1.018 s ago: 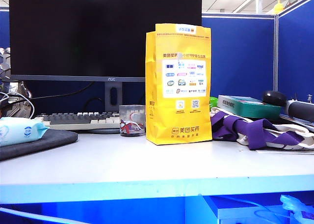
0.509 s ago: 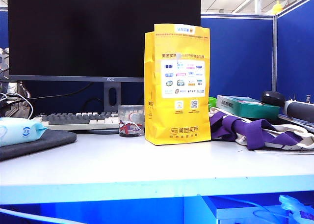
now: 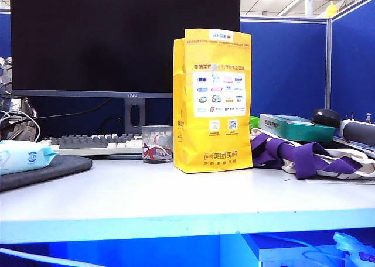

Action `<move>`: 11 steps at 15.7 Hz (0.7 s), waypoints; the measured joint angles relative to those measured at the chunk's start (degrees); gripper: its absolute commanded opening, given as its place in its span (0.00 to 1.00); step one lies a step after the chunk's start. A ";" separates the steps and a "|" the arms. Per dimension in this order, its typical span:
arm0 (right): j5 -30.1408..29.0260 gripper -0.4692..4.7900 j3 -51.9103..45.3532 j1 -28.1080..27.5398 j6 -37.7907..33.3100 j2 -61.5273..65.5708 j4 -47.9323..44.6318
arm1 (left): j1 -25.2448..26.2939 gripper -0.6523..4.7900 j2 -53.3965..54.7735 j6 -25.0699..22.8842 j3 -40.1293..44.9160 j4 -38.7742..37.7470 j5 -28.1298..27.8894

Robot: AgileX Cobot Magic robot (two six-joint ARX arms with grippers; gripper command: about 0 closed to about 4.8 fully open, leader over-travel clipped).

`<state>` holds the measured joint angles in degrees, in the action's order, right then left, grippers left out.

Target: Pick up the transparent tape and throw it into the yellow paper bag.

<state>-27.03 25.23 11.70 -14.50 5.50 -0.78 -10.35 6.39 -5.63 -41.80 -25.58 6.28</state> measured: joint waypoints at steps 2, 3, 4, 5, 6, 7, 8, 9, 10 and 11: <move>0.13 1.00 -9.31 0.20 -4.61 -0.07 -8.59 | 0.00 0.92 0.48 3.02 7.23 5.95 0.37; 1.51 1.00 -12.13 0.96 -4.83 -0.07 -10.08 | -0.02 0.92 0.37 3.15 10.36 8.72 -0.02; 3.76 1.00 -15.52 1.88 -4.68 -0.04 -10.54 | -0.02 0.92 0.59 3.15 15.06 11.30 -2.23; 4.61 1.00 -17.68 2.47 -3.80 -0.04 -10.21 | -0.02 0.92 0.90 3.13 18.51 11.58 -2.49; 5.07 1.00 -18.29 2.78 -2.82 -0.02 -9.77 | -0.02 0.92 0.94 2.86 20.35 11.72 -2.47; 5.70 1.00 -18.91 2.78 -1.25 -0.04 -9.84 | -0.02 0.92 0.83 2.80 23.19 12.26 -2.67; 7.43 1.00 -19.69 2.73 -0.11 -0.02 -9.64 | -0.02 0.92 0.90 2.91 26.08 13.05 -2.73; 8.46 1.00 -19.87 2.69 0.17 0.00 -8.24 | -0.02 0.92 0.96 3.02 26.99 12.98 -3.15; 8.74 1.00 -19.87 2.67 0.24 0.00 -7.41 | -0.02 0.92 0.94 3.26 27.04 13.29 -3.45; 8.85 1.00 -19.87 2.69 0.31 -0.02 -6.47 | -0.02 0.92 0.81 3.65 27.02 14.45 -3.52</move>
<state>-18.17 5.37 14.39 -14.20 5.48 -7.25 -10.37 7.20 -1.98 -14.79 -11.14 2.76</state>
